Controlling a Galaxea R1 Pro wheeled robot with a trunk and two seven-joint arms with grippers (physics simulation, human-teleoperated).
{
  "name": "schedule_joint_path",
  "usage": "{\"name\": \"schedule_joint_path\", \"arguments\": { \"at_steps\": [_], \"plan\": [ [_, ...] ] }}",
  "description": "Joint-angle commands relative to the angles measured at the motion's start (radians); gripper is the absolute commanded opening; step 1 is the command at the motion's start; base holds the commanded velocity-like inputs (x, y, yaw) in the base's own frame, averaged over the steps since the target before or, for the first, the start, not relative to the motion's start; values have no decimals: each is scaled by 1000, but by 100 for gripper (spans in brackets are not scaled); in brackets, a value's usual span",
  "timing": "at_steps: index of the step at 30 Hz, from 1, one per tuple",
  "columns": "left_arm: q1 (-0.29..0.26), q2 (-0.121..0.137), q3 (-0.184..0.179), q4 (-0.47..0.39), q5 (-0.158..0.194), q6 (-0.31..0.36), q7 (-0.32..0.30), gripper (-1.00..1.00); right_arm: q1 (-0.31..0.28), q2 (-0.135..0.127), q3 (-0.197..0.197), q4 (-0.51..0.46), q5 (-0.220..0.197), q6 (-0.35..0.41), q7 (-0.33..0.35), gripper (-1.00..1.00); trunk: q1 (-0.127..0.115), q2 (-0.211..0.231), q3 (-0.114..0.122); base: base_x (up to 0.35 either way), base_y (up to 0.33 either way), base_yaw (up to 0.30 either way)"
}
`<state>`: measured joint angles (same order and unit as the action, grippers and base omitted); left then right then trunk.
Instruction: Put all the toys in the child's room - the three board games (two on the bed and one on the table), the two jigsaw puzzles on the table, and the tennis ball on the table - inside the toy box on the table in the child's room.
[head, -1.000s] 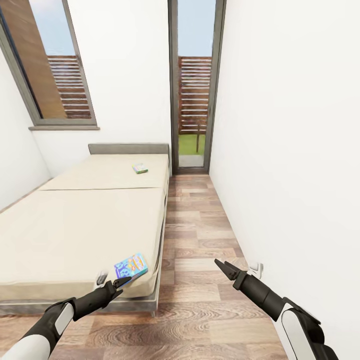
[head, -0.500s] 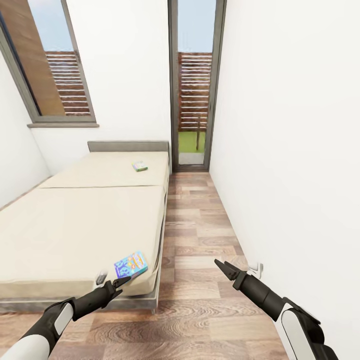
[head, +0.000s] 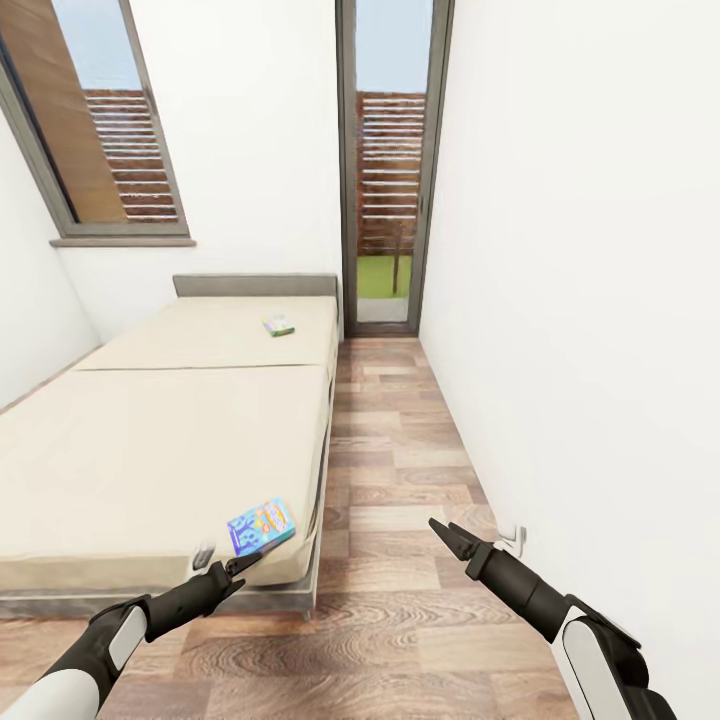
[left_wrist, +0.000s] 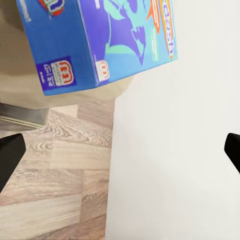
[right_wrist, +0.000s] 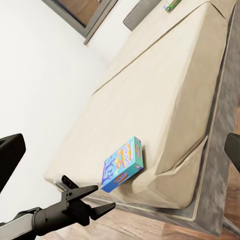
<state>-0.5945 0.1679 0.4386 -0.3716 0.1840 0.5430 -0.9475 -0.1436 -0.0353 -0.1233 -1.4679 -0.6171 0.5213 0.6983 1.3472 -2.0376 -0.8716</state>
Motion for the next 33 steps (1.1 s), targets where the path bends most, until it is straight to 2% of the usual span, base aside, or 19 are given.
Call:
{"name": "schedule_joint_path", "arguments": {
  "at_steps": [1, 12, 23, 33],
  "plan": [
    [-1, 0, 3, 0, 2, 8, -2, 100, -1, 0, -1, 0, -7, 8, 1, 100, 0, 0, -2, 0, 0, 0],
    [-1, -1, 3, 0, 1, 8, -2, 100, -1, 0, -2, 0, -6, 8, 7, 100, 0, 0, -4, 6, 0, 0],
    [-1, -1, 3, 0, 0, 8, -2, 100, -1, 0, -1, 0, -6, 8, 7, 100, 0, 0, -4, 155, 0, 0],
    [-1, -1, 3, 0, 1, 8, -2, 100, -1, 0, -1, 0, -6, 8, 9, 100, 0, 0, -4, 27, 0, 0]
  ]
}}
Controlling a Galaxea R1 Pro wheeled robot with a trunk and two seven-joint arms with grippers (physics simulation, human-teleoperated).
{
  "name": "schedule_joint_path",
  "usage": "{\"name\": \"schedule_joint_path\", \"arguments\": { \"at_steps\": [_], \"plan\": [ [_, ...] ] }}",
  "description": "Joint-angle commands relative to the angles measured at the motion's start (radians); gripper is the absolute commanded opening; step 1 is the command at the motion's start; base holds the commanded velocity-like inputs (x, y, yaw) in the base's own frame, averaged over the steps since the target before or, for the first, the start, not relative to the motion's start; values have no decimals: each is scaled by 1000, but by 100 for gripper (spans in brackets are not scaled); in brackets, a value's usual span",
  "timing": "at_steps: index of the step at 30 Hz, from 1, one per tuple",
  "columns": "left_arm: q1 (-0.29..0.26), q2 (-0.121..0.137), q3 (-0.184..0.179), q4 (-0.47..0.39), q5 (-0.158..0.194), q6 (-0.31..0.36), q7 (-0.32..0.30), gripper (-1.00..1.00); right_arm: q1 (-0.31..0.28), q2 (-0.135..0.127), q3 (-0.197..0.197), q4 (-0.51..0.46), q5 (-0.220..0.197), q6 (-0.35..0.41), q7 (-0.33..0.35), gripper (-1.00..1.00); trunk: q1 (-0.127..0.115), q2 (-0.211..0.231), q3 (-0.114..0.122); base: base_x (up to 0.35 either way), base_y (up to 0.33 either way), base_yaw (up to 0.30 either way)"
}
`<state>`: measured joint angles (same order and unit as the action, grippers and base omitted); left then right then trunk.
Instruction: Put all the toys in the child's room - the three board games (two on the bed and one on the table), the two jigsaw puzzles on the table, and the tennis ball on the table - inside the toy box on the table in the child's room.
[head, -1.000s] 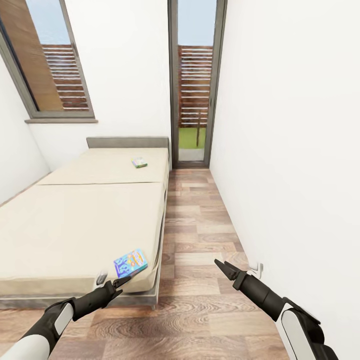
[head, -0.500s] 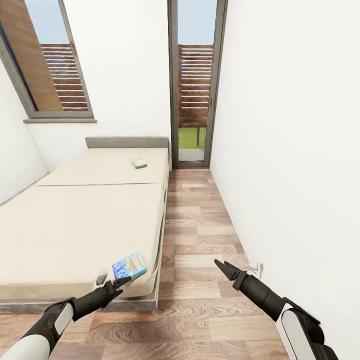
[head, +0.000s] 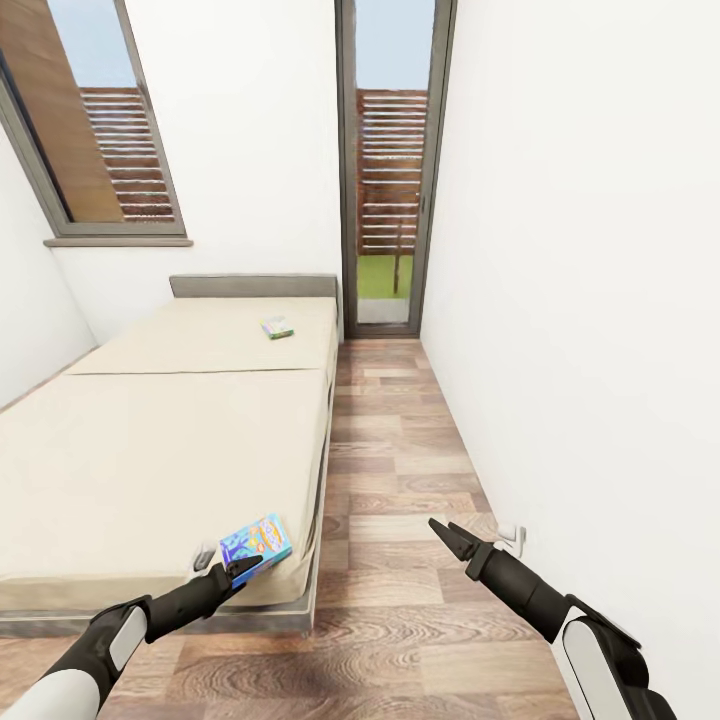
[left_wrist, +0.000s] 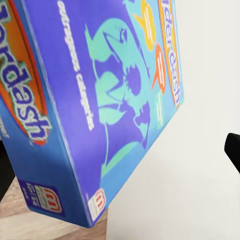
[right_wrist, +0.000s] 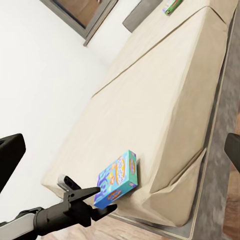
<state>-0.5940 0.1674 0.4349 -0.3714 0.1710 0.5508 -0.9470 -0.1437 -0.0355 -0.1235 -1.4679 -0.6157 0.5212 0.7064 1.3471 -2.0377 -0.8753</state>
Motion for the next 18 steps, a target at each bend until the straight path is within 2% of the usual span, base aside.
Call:
{"name": "schedule_joint_path", "arguments": {
  "at_steps": [1, 18],
  "plan": [
    [-1, -1, 7, 0, 14, 0, -3, 100, -1, 0, -1, 0, -7, 8, 0, 100, 0, 0, -1, 5, 0, 0],
    [-1, 0, 7, 0, 15, 0, -3, 100, -1, 0, -1, 0, -8, 8, -2, 100, 0, 0, -4, 1, 0, 0]
  ]
}}
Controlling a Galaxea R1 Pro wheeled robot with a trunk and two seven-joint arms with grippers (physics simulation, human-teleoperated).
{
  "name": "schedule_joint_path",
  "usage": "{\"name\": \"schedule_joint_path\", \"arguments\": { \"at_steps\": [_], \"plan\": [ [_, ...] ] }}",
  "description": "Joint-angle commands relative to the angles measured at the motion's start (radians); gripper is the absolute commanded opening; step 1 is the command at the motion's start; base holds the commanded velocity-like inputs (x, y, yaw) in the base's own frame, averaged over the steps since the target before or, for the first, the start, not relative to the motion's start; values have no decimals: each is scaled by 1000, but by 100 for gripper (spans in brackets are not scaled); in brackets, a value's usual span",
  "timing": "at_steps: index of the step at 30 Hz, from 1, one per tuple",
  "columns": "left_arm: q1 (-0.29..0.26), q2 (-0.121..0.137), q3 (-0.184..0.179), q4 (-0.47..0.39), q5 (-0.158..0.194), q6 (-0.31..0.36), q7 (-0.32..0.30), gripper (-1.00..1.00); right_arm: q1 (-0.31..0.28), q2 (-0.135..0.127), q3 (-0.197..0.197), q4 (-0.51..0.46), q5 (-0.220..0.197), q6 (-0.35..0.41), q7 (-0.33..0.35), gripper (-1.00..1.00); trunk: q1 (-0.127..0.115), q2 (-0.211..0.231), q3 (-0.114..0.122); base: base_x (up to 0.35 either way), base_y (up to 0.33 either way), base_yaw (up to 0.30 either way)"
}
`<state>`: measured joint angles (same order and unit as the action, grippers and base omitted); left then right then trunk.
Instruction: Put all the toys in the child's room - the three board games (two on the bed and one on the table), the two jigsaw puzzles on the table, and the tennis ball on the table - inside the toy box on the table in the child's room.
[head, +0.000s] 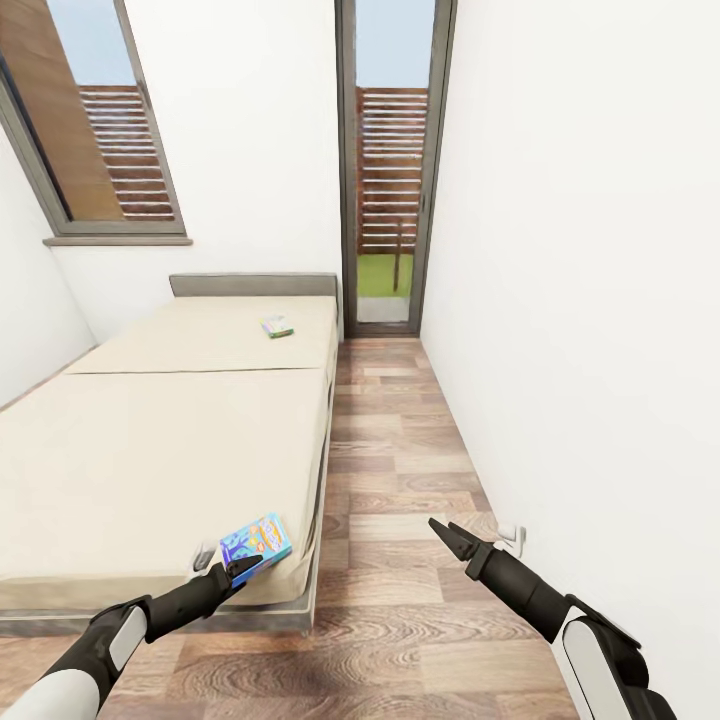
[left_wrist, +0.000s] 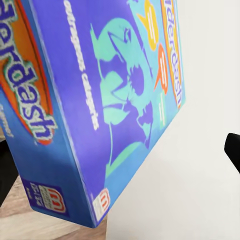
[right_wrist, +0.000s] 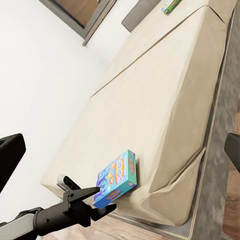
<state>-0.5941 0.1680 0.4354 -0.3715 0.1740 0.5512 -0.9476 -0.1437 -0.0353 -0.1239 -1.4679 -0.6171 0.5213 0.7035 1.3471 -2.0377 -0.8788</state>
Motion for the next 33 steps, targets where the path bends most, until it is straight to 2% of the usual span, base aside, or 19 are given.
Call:
{"name": "schedule_joint_path", "arguments": {
  "at_steps": [1, 33],
  "plan": [
    [-1, -1, 6, 0, 12, -1, -2, 100, -1, 0, -1, 0, -7, 8, 1, 100, 0, 0, -1, 0, 0, 0],
    [-1, 0, 7, 0, 15, -1, -3, 100, -1, 0, 0, 0, -7, 8, 2, 100, 0, 0, -1, 8, 33, 0]
  ]
}}
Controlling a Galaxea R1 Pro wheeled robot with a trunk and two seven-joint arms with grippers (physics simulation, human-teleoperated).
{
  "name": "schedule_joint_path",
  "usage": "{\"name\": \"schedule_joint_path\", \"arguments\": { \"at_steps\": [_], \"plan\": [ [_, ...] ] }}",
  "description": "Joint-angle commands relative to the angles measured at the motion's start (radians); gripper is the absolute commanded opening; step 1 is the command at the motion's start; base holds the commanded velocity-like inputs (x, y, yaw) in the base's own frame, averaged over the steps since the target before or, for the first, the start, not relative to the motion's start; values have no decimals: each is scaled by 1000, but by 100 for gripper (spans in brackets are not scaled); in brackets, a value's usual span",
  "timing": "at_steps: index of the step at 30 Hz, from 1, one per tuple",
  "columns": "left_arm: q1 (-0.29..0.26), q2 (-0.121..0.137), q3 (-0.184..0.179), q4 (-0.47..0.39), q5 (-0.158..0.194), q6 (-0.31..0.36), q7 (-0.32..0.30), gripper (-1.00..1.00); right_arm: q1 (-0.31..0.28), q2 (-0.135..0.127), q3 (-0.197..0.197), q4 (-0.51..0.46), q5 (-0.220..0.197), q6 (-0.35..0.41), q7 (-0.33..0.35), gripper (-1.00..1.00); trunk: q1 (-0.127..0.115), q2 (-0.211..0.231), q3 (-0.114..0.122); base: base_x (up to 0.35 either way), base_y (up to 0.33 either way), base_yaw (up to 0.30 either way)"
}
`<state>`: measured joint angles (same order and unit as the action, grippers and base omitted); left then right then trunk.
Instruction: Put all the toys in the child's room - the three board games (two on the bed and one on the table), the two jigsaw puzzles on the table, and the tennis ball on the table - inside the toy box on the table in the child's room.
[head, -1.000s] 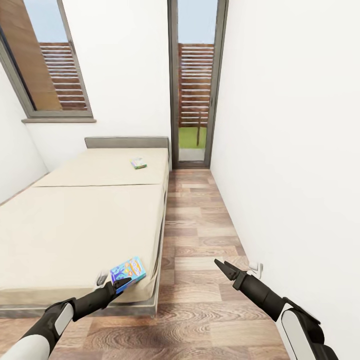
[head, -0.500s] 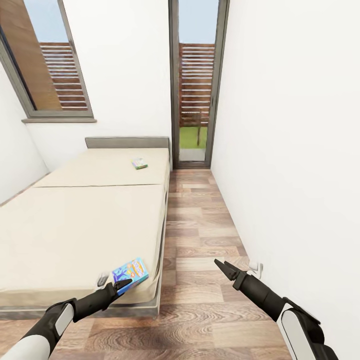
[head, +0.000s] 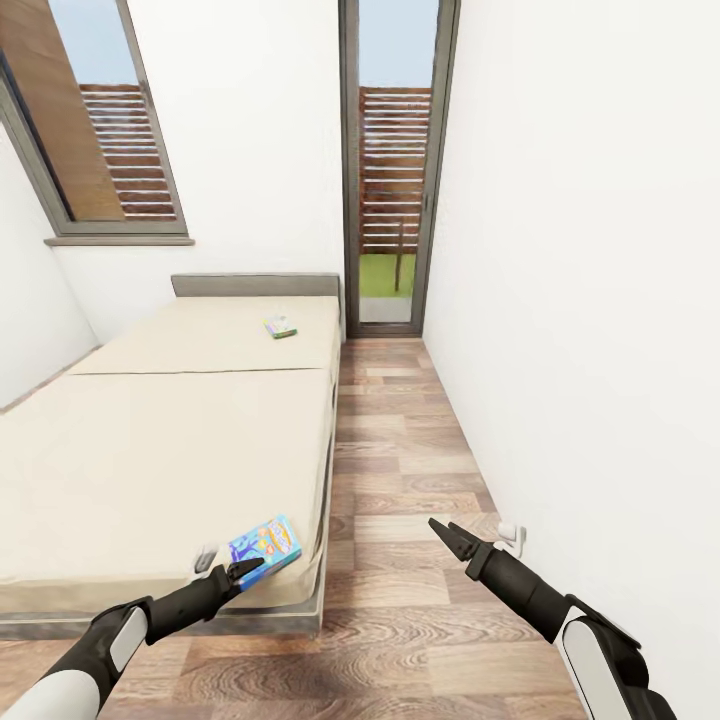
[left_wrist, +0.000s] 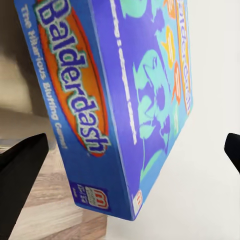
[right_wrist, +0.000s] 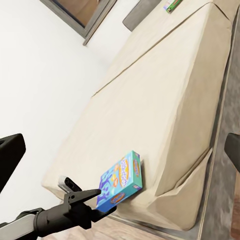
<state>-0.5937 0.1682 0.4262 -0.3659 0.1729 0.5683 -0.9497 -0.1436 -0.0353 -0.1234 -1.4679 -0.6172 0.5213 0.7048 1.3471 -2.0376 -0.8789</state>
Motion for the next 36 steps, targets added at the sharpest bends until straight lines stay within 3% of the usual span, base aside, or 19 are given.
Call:
{"name": "schedule_joint_path", "arguments": {
  "at_steps": [1, 15, 16, 33, 36],
  "plan": [
    [-2, 0, 16, -5, 16, -18, 0, 100, -1, 0, -1, 0, -7, 8, 1, 100, 0, 0, -1, 0, 29, 0],
    [-2, -1, 16, -5, 16, -19, 0, 100, -1, 0, -1, 0, -7, 8, 5, 100, 0, 0, -1, 0, 7, 0],
    [-2, -1, 16, -5, 16, -19, 0, -100, -1, 0, -1, 0, -7, 8, 5, 100, 0, 0, -1, 0, 0, 0],
    [-2, -1, 15, -5, 17, -8, -2, -100, -1, 0, -1, 0, -7, 7, 1, 100, 0, 0, -1, 0, 0, 0],
    [-2, -2, 13, -5, 14, -2, -3, -100, -1, 0, -1, 0, -7, 7, 1, 100, -12, 21, 9, 0, 0, 0]
  ]
}}
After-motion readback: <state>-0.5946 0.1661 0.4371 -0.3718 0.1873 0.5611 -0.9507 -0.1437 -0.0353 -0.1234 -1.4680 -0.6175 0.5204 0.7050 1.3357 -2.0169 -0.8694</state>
